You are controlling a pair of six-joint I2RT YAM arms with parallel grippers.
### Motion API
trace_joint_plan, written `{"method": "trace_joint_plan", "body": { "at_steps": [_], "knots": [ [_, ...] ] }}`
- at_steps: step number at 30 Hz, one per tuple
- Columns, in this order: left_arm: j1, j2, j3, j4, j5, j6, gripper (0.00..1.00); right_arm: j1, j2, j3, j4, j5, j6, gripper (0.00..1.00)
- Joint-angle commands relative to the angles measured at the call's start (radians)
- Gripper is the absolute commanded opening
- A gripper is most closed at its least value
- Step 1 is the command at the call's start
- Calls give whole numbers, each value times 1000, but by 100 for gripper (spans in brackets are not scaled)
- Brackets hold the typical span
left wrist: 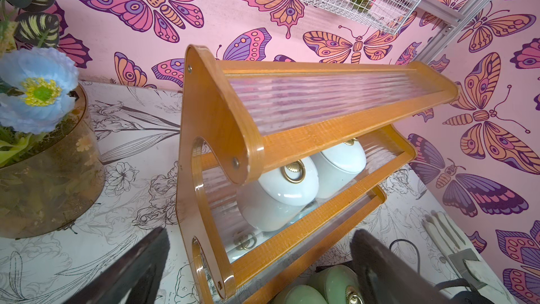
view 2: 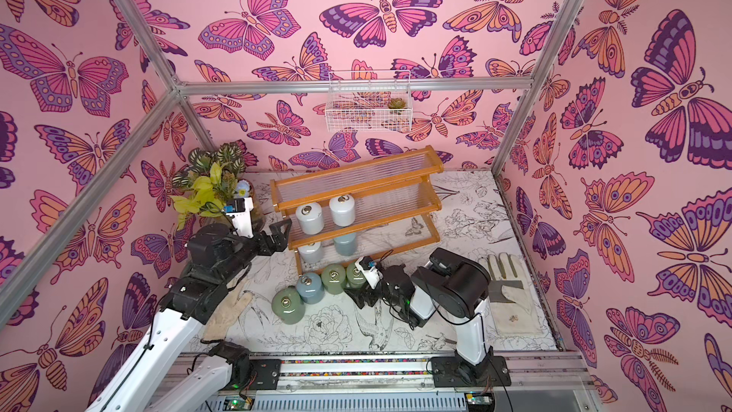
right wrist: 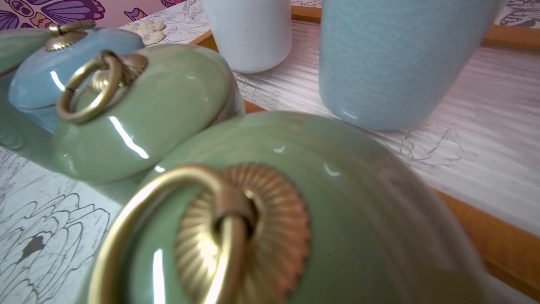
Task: Remove the tea canisters from the shelf
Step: Place the tea canister at the center of the board, then pick up the tea canister from the shelf.
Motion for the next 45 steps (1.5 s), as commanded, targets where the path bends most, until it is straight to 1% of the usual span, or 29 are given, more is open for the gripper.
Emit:
{"method": "trace_joint_plan", "body": {
  "at_steps": [1, 4, 8, 12, 13, 16, 18, 20, 23, 30, 35, 37, 40, 45],
  "knots": [
    [0, -17, -11, 3, -15, 15, 100, 8, -58, 8, -3, 31, -12, 99],
    [0, -15, -9, 2, -17, 23, 100, 8, -126, -2, -48, 40, -19, 99],
    [0, -5, -6, 2, -17, 28, 100, 8, -258, 19, -222, 44, -62, 99],
    [0, 10, -3, 2, -12, 29, 100, 8, -361, 29, -312, 69, -104, 99],
    [0, 12, -3, 2, -12, 30, 100, 7, -416, 34, -333, 70, -114, 99],
    [2, 14, -3, 1, -11, 32, 100, 7, -505, 72, -446, 75, -139, 99],
    [0, 11, -3, 3, -12, 35, 100, 8, -540, 93, -482, 102, -154, 99],
    [1, 6, -4, 2, -14, 36, 100, 5, -565, 116, -484, 158, -158, 99],
    [0, 2, -6, 2, -14, 40, 100, -2, -555, 186, -510, 216, -171, 99],
    [1, -16, -13, 3, -12, 38, 100, -38, -467, 326, -481, 224, -188, 99],
    [1, -30, -26, 3, -8, 30, 100, -91, -400, 401, -454, 175, -164, 99],
    [1, -35, -26, 3, -9, 28, 100, -104, -359, 425, -416, 164, -162, 99],
    [2, -43, -28, 1, -16, 28, 100, -116, -291, 453, -360, 131, -156, 99],
    [1, -44, -25, -12, -15, 31, 100, -119, -218, 507, -330, 107, -141, 99]
  ]
}}
